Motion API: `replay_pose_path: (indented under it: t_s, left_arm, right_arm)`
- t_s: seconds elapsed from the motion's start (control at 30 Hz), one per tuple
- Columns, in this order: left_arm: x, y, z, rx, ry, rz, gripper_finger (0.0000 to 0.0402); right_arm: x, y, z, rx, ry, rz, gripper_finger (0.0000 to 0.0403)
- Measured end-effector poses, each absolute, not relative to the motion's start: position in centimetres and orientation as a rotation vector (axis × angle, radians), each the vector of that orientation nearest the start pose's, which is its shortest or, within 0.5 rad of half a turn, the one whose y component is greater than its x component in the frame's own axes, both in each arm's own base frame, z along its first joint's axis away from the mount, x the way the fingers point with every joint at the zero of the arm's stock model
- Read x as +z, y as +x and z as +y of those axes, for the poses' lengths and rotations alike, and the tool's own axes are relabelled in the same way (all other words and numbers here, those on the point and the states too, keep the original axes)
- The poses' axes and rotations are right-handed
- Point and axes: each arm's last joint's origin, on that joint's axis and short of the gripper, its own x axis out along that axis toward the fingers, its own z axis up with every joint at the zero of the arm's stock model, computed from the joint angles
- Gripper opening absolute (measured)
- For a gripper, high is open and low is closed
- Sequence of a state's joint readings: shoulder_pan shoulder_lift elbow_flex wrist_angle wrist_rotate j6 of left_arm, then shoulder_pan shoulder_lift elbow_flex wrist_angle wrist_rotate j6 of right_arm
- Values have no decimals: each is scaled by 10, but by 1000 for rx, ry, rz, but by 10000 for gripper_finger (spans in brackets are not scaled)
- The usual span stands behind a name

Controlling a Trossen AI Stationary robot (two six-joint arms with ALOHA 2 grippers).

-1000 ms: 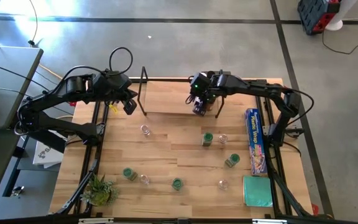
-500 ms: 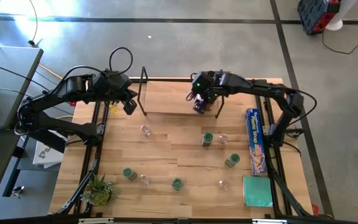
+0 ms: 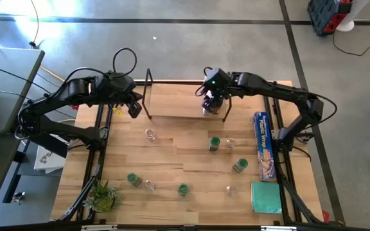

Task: Shelf spices
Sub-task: Put the white seasoning bottle on the shelf aligned with the other white seasoning bottles

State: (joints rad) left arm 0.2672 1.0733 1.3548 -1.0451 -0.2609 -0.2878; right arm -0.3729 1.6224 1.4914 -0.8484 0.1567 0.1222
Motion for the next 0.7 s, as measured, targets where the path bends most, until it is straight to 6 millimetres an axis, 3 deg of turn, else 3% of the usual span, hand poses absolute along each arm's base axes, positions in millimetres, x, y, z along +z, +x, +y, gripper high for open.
replay_pose_path:
  t_s: [0.37, 0.53, 0.7]
  left_arm:
    - [388, 188, 59, 600, -281, 726, 1]
    - [377, 217, 66, 583, -269, 737, 1]
    - [356, 256, 76, 554, -267, 754, 1]
  right_arm:
    - [380, 262, -108, -606, 254, 711, 256]
    - [396, 243, -96, -614, 313, 648, 256]
    - [390, 239, -93, -642, 387, 705, 255]
